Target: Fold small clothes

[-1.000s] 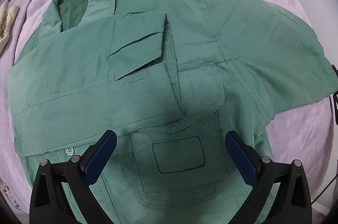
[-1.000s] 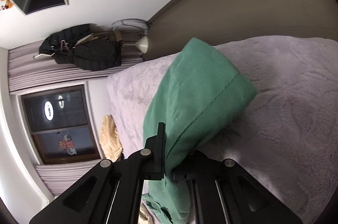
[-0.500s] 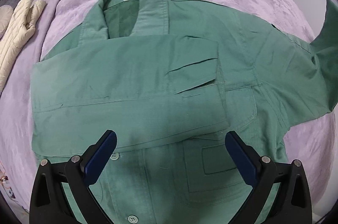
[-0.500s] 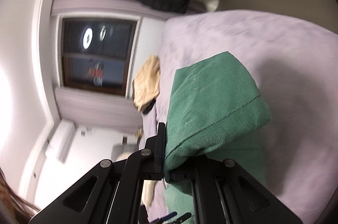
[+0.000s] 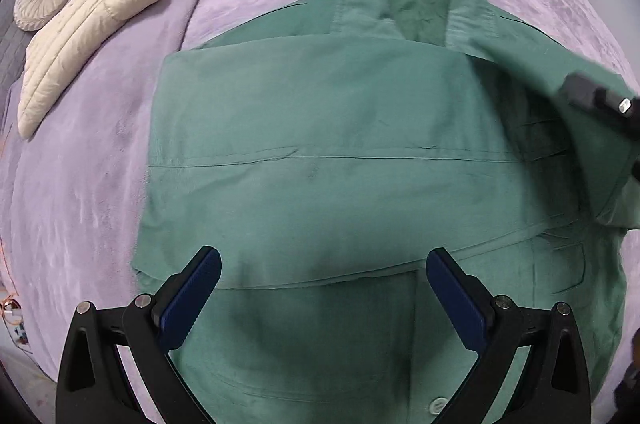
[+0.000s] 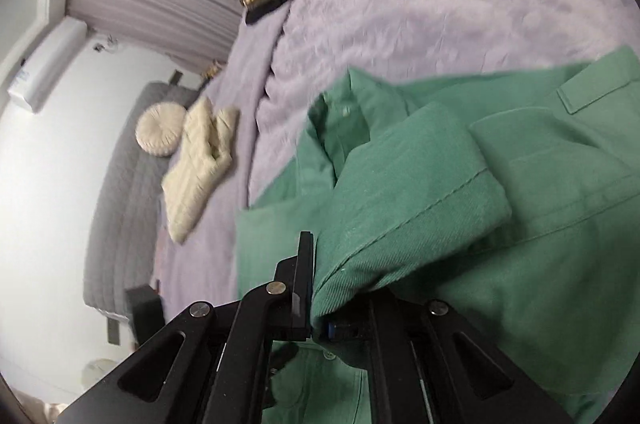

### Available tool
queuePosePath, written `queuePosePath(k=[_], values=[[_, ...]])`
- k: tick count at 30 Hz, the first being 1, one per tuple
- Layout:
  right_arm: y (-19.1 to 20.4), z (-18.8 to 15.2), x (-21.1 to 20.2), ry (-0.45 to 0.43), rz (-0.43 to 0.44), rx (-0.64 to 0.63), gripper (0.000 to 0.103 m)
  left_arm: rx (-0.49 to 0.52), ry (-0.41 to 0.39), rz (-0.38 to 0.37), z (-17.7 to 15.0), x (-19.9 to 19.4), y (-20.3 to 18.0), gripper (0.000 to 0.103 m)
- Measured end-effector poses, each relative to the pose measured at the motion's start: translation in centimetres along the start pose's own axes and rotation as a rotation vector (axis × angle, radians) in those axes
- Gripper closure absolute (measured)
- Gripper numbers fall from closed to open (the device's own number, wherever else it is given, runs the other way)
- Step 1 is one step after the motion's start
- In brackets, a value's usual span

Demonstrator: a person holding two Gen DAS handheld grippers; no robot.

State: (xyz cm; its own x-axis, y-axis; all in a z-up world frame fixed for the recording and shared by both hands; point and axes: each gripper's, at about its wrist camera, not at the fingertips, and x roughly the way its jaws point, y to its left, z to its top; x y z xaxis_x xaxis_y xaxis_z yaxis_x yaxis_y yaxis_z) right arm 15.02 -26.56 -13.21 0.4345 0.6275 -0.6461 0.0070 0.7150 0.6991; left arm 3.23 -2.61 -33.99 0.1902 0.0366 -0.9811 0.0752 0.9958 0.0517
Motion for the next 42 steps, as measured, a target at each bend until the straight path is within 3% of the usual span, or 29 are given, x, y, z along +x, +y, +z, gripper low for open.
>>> queuePosePath(k=[2,4,5,6,8,10,12,14,16,20,22,23,24,25,26,27,30,35,37,41,42], values=[[-0.2,-1.4,3.4,0.061,-0.084,0.01,0.095,-0.013,0.002,0.004,-0.4,1.5,2.6,0.0],[-1.0,-2.5,4.7,0.09,-0.138,0.064,0.086,-0.026,0.0,0.002,0.0,2.0,3.6,0.0],[-1.3,-2.9,4.7,0.083,-0.123,0.095,0.074,-0.034,-0.003,-0.001,0.0,2.3,4.7,0.0],[-1.4,-3.1,4.2,0.068,-0.101,0.127,0.055,-0.043,-0.006,-0.004,-0.1,2.8,5.8,0.0],[-1.4,-3.1,2.3,0.007,-0.109,0.17,0.04,-0.063,-0.004,-0.012,-0.5,3.6,8.9,0.0],[-1.1,-2.9,0.7,-0.072,-0.118,0.19,0.046,-0.08,0.0,-0.007,-1.4,3.4,11.8,0.0],[0.0,-2.2,0.2,-0.109,-0.145,0.19,0.093,-0.091,-0.006,0.003,-1.1,3.8,13.6,0.0],[2.1,-1.8,0.2,-0.125,-0.187,0.099,0.092,-0.104,-0.019,0.006,-1.5,3.3,14.8,0.0],[5.6,-1.9,1.7,-0.106,-0.245,-0.088,0.093,-0.129,-0.032,-0.001,-0.8,3.0,16.1,0.0],[10.1,-4.8,5.8,0.019,-0.359,-0.382,0.088,-0.193,-0.036,-0.012,1.7,2.4,18.4,0.0],[10.7,-6.3,8.1,0.087,-0.441,-0.466,0.079,-0.213,-0.027,-0.012,3.0,1.6,19.3,0.0],[10.8,-7.0,8.6,0.121,-0.45,-0.481,0.069,-0.221,-0.023,-0.018,3.9,1.5,19.4,0.0],[10.7,-7.6,8.5,0.142,-0.443,-0.481,0.055,-0.228,-0.019,-0.031,4.1,1.8,19.8,0.0],[10.7,-8.1,8.2,0.151,-0.429,-0.478,0.048,-0.23,-0.016,-0.048,4.9,1.2,19.7,0.0],[10.8,-8.5,7.7,0.151,-0.42,-0.479,0.041,-0.228,-0.015,-0.071,5.2,1.4,20.0,0.0],[10.6,-8.7,7.0,0.156,-0.408,-0.475,0.041,-0.224,-0.015,-0.093,5.8,1.0,20.2,0.0],[8.9,-9.0,3.6,0.143,-0.369,-0.386,0.041,-0.193,-0.017,-0.193,7.4,0.8,17.6,0.0],[1.2,-8.6,-3.4,0.045,-0.299,-0.02,0.039,-0.119,0.012,-0.339,11.8,0.5,10.7,0.0],[-2.6,-8.7,-6.0,-0.016,-0.254,0.153,0.036,-0.095,0.054,-0.37,14.0,-0.3,7.4,0.0],[-9.0,-9.1,-9.5,-0.137,-0.168,0.421,0.032,-0.047,0.057,-0.363,14.0,-2.0,1.1,0.001],[-10.3,-9.0,-9.9,-0.17,-0.146,0.466,0.032,-0.031,0.044,-0.357,14.2,-2.0,0.6,0.013]])
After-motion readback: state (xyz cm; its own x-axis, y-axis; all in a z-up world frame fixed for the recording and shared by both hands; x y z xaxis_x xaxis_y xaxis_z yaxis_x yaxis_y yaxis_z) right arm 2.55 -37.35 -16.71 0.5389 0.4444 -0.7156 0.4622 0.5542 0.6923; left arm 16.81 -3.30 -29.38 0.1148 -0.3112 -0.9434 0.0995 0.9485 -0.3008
